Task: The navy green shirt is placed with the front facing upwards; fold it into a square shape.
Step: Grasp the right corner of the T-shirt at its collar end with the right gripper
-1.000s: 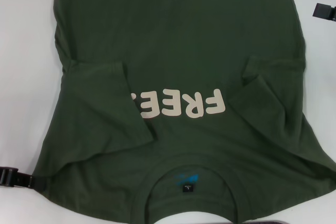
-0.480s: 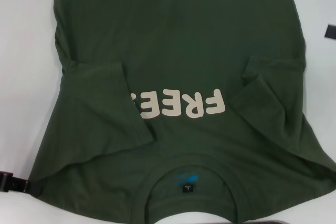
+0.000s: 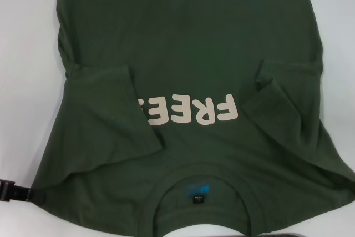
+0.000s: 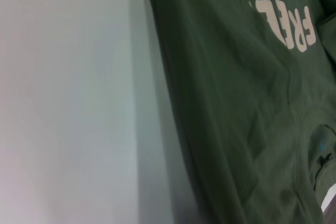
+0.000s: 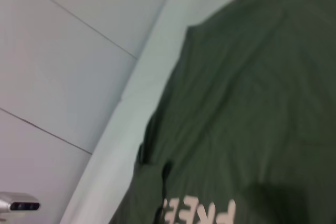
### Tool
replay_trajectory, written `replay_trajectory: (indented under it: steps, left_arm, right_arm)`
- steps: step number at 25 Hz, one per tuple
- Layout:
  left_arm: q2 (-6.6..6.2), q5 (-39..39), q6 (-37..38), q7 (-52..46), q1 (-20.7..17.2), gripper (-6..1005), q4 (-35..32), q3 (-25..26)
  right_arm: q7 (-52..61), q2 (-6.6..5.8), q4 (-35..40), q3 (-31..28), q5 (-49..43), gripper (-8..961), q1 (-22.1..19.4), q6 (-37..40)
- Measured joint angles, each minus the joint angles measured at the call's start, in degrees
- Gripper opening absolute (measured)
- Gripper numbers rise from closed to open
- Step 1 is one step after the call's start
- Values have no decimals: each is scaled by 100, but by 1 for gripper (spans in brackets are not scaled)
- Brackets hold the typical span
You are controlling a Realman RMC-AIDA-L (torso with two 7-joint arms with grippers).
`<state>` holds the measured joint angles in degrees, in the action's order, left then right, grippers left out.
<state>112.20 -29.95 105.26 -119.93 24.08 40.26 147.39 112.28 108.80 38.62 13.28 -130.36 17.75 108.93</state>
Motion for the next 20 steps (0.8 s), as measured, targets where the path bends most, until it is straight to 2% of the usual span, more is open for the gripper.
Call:
replay_trajectory:
  steps: [4,11,20]
  left_arm:
    - [0,-38,-8,28,45,27,0,1]
    - [13,19,7,73,210,27,-35,-5]
    - [-18,27,0,89,324,27,-53,-17]
  right_arm:
    - [249,-60,12,0,-251,596,-178,79]
    - [370,-59,-83,-25,-896,598,-301,159]
    - [653,-110,-57,-9,-1074,596,-573,222]
